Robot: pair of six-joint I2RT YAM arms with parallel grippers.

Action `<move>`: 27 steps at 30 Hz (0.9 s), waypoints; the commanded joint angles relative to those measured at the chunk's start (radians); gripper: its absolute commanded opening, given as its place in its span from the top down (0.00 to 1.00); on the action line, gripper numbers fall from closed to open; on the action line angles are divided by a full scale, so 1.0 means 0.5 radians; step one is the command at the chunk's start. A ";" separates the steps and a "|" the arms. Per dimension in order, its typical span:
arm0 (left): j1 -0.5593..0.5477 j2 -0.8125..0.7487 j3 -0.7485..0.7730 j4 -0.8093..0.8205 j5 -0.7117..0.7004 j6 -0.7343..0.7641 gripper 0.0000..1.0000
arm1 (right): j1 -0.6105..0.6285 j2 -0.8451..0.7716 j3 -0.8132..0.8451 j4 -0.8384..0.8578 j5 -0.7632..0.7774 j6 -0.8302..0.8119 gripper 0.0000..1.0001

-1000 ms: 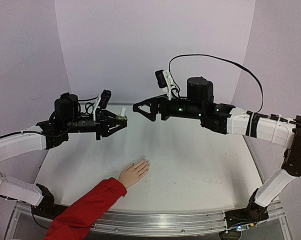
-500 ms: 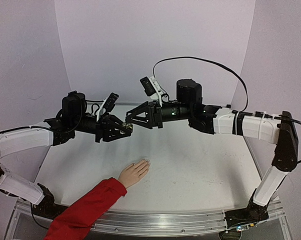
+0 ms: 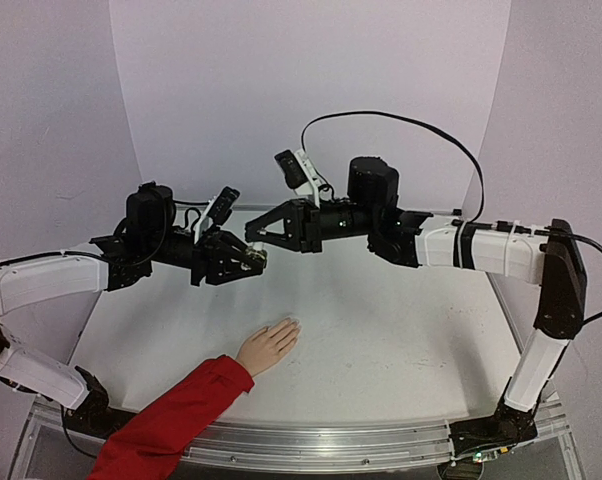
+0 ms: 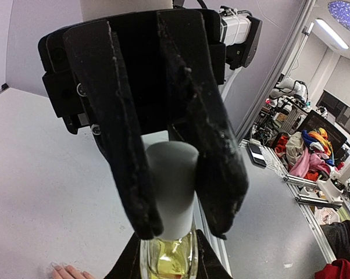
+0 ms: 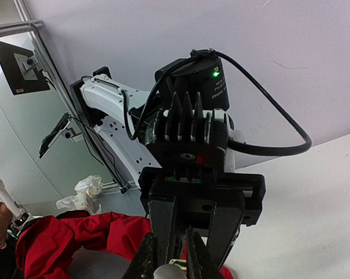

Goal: Paint the nails

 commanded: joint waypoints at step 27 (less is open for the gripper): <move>0.024 -0.466 -0.190 0.088 -1.517 0.343 1.00 | 0.778 0.378 0.508 -0.659 2.513 0.225 1.00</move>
